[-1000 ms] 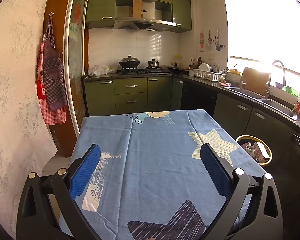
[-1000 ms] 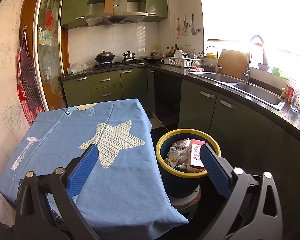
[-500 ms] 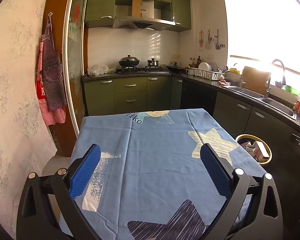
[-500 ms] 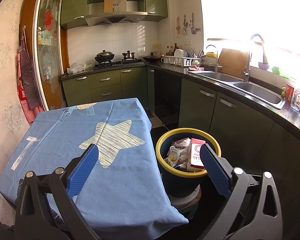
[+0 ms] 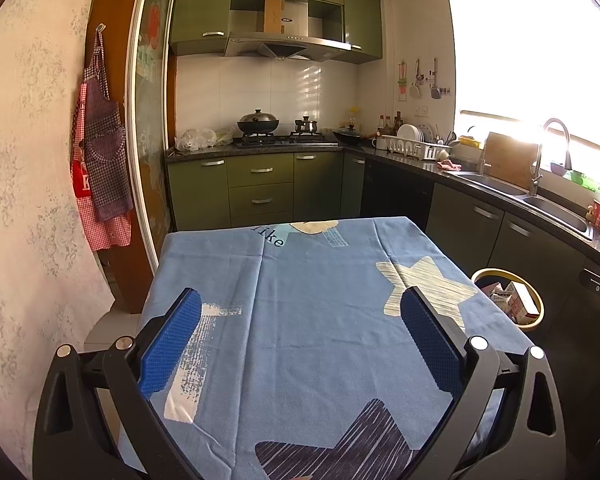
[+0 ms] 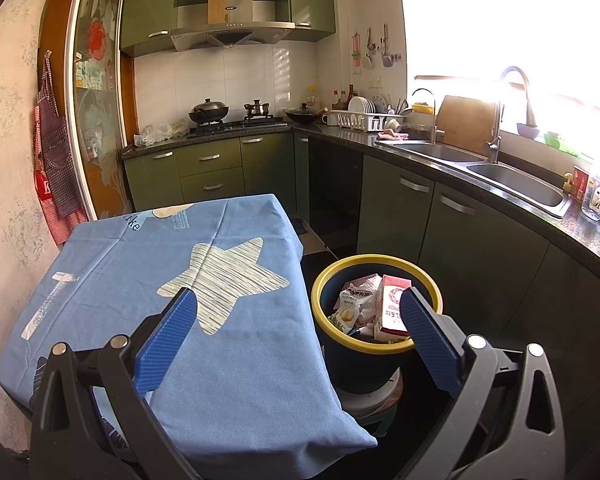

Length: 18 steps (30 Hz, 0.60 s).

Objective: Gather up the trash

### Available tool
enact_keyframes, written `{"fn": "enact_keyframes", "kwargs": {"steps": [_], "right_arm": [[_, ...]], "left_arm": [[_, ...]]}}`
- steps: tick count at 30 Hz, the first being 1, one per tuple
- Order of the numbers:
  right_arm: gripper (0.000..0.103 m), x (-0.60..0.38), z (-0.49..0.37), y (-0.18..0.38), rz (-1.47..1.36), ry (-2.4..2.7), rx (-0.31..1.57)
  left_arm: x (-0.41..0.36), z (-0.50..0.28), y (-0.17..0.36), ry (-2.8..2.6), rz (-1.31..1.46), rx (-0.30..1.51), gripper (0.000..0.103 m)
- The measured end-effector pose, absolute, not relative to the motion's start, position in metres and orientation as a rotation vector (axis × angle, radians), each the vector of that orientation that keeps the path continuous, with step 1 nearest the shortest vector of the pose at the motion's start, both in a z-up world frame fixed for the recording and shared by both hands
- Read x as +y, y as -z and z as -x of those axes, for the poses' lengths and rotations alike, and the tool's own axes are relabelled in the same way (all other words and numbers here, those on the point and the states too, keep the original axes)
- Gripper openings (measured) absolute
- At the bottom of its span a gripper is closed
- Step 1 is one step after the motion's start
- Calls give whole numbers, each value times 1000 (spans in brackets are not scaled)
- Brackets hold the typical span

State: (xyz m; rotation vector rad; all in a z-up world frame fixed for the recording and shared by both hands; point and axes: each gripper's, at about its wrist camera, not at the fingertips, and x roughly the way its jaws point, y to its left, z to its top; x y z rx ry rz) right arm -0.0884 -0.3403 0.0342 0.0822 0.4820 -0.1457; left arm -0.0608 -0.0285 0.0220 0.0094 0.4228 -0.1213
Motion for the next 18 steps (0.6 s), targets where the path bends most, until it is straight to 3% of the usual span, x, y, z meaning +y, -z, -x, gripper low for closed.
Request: {"fn": "enact_keyframes", "kwargs": {"steps": [18], "right_arm": [[96, -339, 90, -28, -82, 144, 485]], "left_arm": [[-28, 60, -20, 126, -7, 427, 98]]}}
